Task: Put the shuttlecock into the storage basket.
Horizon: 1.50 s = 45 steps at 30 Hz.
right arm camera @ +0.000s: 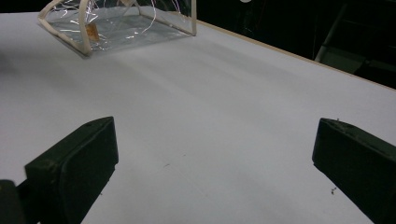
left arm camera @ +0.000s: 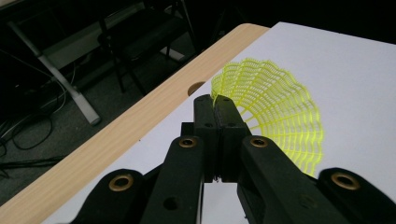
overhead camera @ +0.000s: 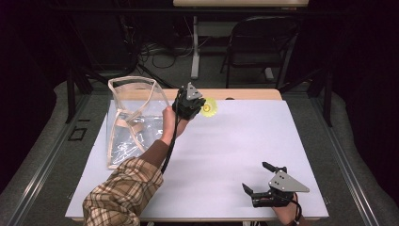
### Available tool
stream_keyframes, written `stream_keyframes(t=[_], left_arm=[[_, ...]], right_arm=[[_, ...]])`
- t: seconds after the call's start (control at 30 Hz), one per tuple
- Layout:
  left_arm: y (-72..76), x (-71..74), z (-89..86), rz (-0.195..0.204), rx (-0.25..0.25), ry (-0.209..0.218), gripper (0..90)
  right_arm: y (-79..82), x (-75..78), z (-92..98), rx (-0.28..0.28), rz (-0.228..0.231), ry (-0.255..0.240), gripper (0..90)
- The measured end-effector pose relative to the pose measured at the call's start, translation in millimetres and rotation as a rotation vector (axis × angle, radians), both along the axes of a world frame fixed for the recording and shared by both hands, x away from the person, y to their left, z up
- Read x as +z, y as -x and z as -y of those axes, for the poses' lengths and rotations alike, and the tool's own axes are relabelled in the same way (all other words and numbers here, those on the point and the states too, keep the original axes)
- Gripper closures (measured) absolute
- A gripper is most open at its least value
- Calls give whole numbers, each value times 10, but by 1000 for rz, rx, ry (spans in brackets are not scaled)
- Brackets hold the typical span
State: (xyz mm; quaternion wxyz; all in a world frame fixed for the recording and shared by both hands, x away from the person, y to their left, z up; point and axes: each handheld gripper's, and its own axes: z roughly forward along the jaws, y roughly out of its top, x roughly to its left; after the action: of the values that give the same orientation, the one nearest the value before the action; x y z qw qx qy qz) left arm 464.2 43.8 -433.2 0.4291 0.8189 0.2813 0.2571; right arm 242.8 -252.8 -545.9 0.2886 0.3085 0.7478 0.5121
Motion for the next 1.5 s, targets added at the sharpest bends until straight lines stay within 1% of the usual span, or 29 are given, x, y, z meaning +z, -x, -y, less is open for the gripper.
stream_keyframes(t=[0.27, 0.4, 0.43, 0.5, 0.53, 0.6, 0.8, 0.9, 0.97, 1.2, 1.23, 1.5], left_arm=[[-18, 108, -15, 10, -1, 1, 896], [-36, 159, -21, 7, -3, 5, 896], [-38, 168, -20, 7, -3, 8, 896], [-40, 194, -25, 10, -3, 5, 896], [-39, 205, -24, 11, -2, 12, 896], [-35, 236, -28, 16, -3, 7, 896], [-42, 318, -37, 21, -9, 11, 896], [-45, 353, -32, 25, -9, 11, 896], [-46, 384, -28, 29, -11, 8, 896], [-57, 487, -35, 41, -13, 1, 896], [-57, 498, -31, 43, -9, 6, 896], [-69, 589, -53, 56, -8, -1, 896]], right_arm=[[1, 1, -1, 1, -1, 2, 0], [1, 2, -1, 0, 1, 1, 0], [3, 1, -4, 0, -4, -1, 0], [3, 3, -4, -1, 0, -1, 0], [5, 4, -5, -1, -1, -2, 0], [6, 5, -5, 0, -1, -1, 0], [5, 1, -7, 0, -5, -3, 0], [1, 1, -2, 0, 0, -2, 0], [4, 0, -5, 0, -5, -1, 0], [3, 4, 1, 0, 0, 0, 0], [3, 4, 1, -1, 1, 0, 0], [4, 4, -2, -2, -1, -2, 0]])
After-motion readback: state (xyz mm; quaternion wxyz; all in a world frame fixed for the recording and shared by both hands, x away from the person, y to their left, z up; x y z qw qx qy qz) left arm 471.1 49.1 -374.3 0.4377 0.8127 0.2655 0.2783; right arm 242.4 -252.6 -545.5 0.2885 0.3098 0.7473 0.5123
